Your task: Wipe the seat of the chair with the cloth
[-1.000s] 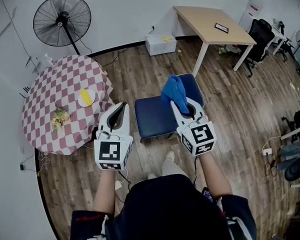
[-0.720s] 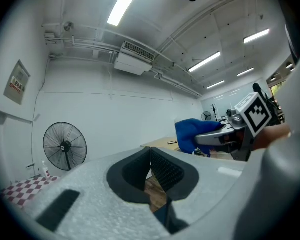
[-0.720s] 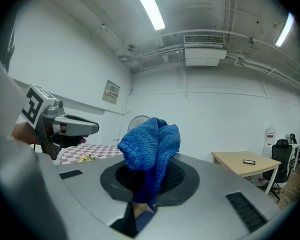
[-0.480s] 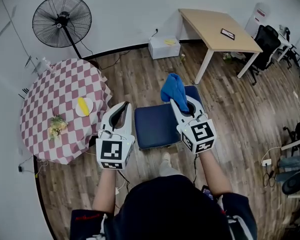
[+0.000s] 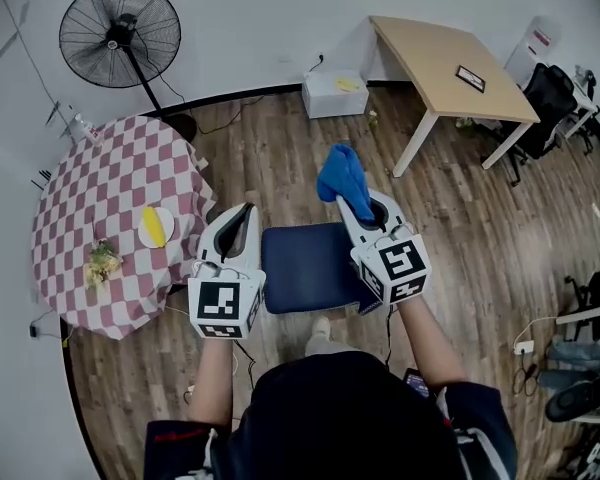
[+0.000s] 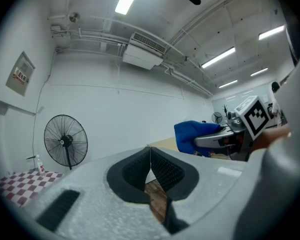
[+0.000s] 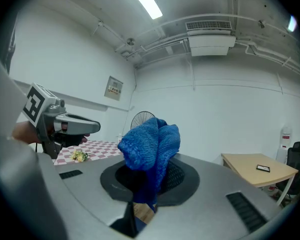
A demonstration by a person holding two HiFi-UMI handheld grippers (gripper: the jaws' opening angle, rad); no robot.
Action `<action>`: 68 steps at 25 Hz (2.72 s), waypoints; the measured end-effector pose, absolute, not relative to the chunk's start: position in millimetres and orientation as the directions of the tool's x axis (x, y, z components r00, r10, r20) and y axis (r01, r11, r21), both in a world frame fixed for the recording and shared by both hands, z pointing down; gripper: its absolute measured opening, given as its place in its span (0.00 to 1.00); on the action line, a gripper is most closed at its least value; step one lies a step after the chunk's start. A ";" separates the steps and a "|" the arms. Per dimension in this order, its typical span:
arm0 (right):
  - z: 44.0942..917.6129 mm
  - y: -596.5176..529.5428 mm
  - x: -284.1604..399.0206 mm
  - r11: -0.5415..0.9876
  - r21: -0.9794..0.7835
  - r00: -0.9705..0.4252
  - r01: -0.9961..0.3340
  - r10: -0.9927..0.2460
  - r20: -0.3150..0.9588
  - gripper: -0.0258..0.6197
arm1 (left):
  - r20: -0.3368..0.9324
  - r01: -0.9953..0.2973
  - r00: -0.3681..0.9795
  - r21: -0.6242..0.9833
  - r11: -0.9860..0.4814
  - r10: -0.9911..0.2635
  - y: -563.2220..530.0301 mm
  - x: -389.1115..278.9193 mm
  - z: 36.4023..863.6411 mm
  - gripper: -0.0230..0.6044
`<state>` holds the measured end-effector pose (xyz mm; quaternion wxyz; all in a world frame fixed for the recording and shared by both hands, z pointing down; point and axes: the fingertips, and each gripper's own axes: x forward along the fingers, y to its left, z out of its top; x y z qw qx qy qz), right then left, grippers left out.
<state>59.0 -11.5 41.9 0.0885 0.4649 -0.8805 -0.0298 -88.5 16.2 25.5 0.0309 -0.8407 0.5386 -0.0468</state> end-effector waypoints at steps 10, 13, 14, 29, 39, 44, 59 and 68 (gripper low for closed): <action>89.3 -65.5 87.5 0.608 0.078 -0.586 -0.790 -0.787 0.195 0.10 | 0.157 -0.917 0.379 -0.073 -0.393 -0.912 -29.8 -52.4 81.7 0.06; 112.1 -73.0 86.8 0.624 0.055 -0.597 -0.779 -0.766 0.236 0.10 | 0.228 -0.921 0.366 -0.050 -0.386 -0.902 -32.8 -51.3 112.0 0.06; 119.7 -75.3 85.9 0.627 0.046 -0.599 -0.778 -0.761 0.249 0.10 | 0.248 -0.922 0.363 -0.046 -0.385 -0.898 -34.3 -52.6 120.3 0.06; 269.5 -87.9 78.2 0.537 -0.046 -0.488 -0.842 -0.723 0.489 0.10 | 0.470 -0.875 0.430 0.007 -0.483 -0.771 -66.8 -60.7 276.6 0.06; 388.6 -67.3 74.9 0.440 -0.117 -0.409 -0.890 -0.661 0.629 0.10 | 0.617 -0.811 0.491 0.067 -0.581 -0.615 -56.8 -62.6 395.2 0.06; 454.4 -49.6 70.0 0.418 -0.180 -0.419 -0.890 -0.599 0.682 0.10 | 0.709 -0.768 0.471 0.036 -0.639 -0.526 -35.0 -63.1 466.5 0.06; 600.0 -38.7 60.1 0.343 -0.277 -0.427 -0.898 -0.519 0.741 0.10 | 0.792 -0.774 0.487 0.196 -0.602 -0.368 -6.2 -74.2 624.0 0.07; 664.0 -44.0 59.6 0.347 -0.266 -0.414 -0.899 -0.478 0.775 0.10 | 0.798 -0.765 0.507 0.242 -0.597 -0.326 -12.9 -65.3 689.7 0.07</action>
